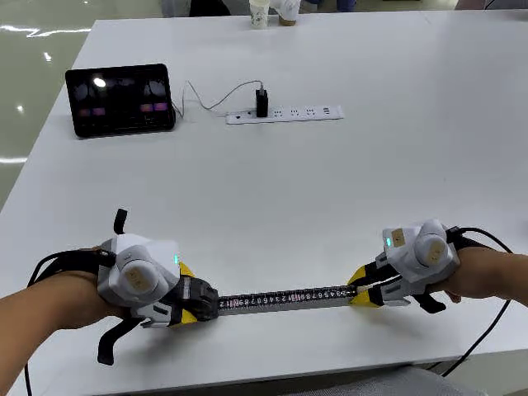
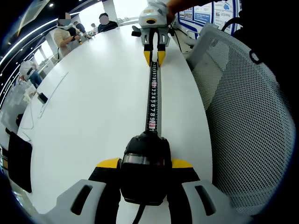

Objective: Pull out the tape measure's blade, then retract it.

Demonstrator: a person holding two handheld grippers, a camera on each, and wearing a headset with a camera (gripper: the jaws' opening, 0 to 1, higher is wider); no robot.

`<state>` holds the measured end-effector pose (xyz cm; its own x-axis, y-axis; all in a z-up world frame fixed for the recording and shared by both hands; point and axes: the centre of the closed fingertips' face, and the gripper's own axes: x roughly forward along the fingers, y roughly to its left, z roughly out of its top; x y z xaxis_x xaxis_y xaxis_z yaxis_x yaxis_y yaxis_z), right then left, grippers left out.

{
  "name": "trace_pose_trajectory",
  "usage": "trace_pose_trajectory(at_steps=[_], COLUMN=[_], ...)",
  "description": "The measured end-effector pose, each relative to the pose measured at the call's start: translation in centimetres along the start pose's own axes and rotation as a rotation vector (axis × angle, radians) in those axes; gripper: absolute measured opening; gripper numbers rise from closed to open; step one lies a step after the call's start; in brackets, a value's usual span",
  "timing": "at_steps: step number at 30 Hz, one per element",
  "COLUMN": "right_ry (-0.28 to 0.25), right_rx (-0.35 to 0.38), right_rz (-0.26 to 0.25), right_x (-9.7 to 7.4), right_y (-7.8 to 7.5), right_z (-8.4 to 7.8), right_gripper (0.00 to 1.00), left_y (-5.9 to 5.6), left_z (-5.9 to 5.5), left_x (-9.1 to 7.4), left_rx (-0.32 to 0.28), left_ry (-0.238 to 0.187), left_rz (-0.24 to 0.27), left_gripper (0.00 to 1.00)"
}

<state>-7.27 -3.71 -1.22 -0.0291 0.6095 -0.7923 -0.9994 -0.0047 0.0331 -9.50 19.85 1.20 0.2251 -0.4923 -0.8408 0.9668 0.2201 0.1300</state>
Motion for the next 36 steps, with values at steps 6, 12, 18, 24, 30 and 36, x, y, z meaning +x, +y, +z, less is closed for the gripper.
trace_pose_trajectory(at_steps=[6, 12, 18, 24, 30, 36], right_ry=[0.004, 0.007, 0.010, 0.012, 0.019, 0.028], right_rx=[0.006, 0.005, 0.013, 0.016, 0.020, 0.019], right_rz=[-0.004, -0.005, -0.010, -0.014, -0.009, -0.004], right_x=[-0.23, -0.45, -0.78, -0.76, -0.62, -0.57], right_y=[-0.08, -0.13, -0.25, -0.21, -0.17, -0.15], right_z=[-0.27, -0.48, -0.87, -0.82, -0.71, -0.75], right_gripper=[0.10, 0.10, 0.10, 0.10, 0.11, 0.12], left_y=[-0.02, -0.03, -0.01, 0.03, 0.28, 0.21], left_z=[0.02, 0.03, 0.04, 0.04, 0.01, 0.02], left_x=[-0.01, -0.03, -0.05, -0.04, 0.11, 0.12], left_rx=[0.001, 0.001, 0.002, -0.002, -0.002, 0.000], left_ry=[0.000, -0.001, 0.000, 0.000, 0.006, 0.004], left_rz=[0.002, 0.005, 0.006, 0.005, 0.004, 0.005], left_gripper=[0.32, 0.32, 0.32, 0.32, 0.33, 0.33])
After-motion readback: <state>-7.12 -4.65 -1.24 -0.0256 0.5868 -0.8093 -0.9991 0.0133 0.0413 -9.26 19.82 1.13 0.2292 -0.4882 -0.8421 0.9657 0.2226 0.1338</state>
